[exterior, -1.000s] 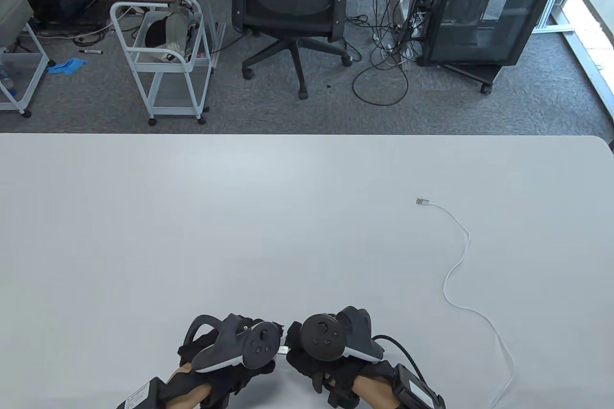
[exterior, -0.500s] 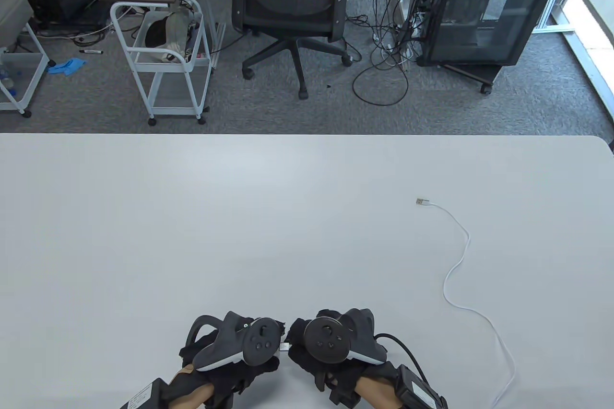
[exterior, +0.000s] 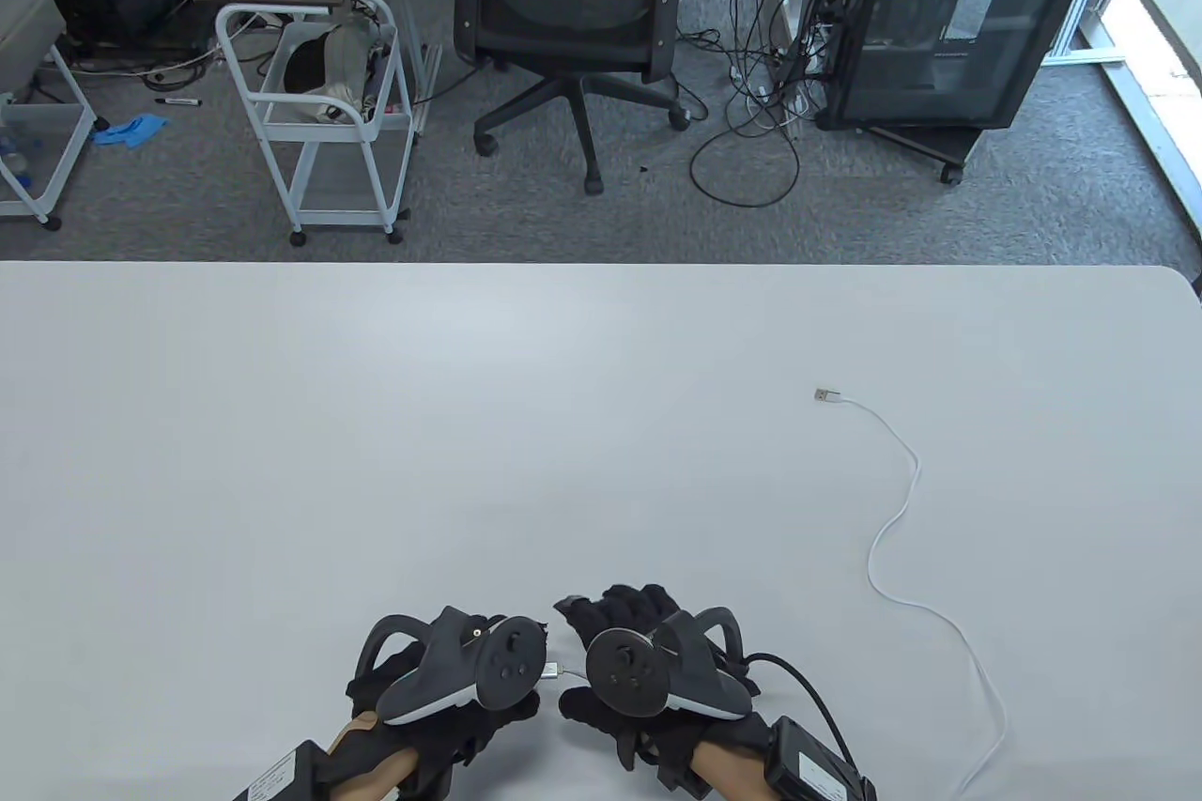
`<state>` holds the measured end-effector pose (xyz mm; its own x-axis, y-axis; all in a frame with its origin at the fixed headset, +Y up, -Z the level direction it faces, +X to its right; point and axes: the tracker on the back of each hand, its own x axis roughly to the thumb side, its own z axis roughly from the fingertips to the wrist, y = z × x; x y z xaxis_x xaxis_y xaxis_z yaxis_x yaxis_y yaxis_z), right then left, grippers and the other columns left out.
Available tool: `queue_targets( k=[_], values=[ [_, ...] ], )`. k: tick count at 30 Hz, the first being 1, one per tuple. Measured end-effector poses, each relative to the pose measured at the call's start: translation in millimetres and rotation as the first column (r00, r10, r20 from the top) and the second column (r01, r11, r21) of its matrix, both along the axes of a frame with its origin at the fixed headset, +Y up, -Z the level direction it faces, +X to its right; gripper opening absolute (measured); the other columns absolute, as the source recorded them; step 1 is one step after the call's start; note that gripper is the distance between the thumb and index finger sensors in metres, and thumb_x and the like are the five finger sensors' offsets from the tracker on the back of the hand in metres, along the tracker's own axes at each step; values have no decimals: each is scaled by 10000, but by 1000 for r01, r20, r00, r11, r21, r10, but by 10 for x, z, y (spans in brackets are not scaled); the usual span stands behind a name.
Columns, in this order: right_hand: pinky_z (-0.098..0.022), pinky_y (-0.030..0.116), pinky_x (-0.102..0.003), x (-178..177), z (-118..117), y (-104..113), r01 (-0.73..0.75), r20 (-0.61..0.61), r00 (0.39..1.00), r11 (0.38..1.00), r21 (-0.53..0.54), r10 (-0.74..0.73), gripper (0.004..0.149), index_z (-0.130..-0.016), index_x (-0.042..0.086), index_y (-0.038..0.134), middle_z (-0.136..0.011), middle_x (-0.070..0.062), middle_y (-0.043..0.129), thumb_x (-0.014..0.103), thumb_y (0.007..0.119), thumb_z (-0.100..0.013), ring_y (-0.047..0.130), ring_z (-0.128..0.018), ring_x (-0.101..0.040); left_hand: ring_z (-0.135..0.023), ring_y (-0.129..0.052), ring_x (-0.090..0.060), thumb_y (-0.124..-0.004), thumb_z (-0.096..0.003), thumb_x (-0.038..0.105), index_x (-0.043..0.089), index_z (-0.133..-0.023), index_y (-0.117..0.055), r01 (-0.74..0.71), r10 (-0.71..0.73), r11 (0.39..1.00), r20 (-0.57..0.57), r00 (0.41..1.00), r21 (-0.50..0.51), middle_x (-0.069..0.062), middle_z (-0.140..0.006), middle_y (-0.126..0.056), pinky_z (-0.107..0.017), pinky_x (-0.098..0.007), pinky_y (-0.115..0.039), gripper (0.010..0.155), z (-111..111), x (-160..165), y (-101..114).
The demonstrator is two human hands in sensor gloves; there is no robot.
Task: Insert the USB cable into the charger head
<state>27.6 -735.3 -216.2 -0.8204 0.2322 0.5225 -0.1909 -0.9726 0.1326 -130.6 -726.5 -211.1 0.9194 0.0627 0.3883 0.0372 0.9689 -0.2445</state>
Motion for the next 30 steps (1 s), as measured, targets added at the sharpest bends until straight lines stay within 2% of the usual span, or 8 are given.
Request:
queue_targets(
  k=[8, 15, 19, 24, 30],
  values=[
    [-690, 421, -656, 27, -34, -20, -4, 0, 1000, 1000, -30, 4, 1000, -1021, 105, 419, -1105, -221, 566, 657, 743, -253, 489, -1003, -507, -641, -1048, -128, -763, -163, 554, 299, -869, -689, 27, -27, 1000, -13, 1000, 8, 89, -806, -942, -689, -396, -787, 754, -2, -18, 6],
    [-688, 377, -671, 223, -125, 26, -7, 48, 999, 998, -59, 9, 1027, -1029, 109, 396, -1121, -234, 516, 681, 725, -243, 429, -1012, -519, -661, -1043, -128, -770, -160, 547, 315, -870, -690, 40, -40, 999, -15, 999, 9, 86, -828, -931, -696, -399, -780, 751, 4, -32, 16],
    [-686, 365, -676, 513, -271, 57, 27, 156, 988, 998, -50, -19, 1023, -1030, 110, 398, -1123, -239, 507, 680, 722, -244, 413, -1012, -526, -664, -1041, -125, -773, -158, 547, 326, -870, -692, 43, -43, 999, -24, 999, 1, 98, -833, -927, -698, -395, -779, 750, -4, -52, 15],
    [-680, 355, -683, 1017, -485, 21, 47, 336, 941, 998, -52, -26, 1012, -1029, 108, 403, -1120, -247, 501, 677, 715, -253, 399, -1008, -534, -667, -1039, -121, -778, -155, 548, 341, -868, -698, 52, -52, 999, -37, 998, 0, 98, -840, -923, -701, -393, -776, 747, -15, -76, 18],
    [-668, 336, -698, 1415, -576, 30, 99, 468, 881, 994, -51, -63, 998, -1028, 95, 413, -1113, -264, 508, 665, 717, -268, 401, -1000, -546, -681, -1031, -116, -785, -150, 548, 352, -866, -704, 58, -58, 998, -50, 997, 12, 105, -852, -911, -712, -389, -768, 746, -20, -93, 35]
  ],
)
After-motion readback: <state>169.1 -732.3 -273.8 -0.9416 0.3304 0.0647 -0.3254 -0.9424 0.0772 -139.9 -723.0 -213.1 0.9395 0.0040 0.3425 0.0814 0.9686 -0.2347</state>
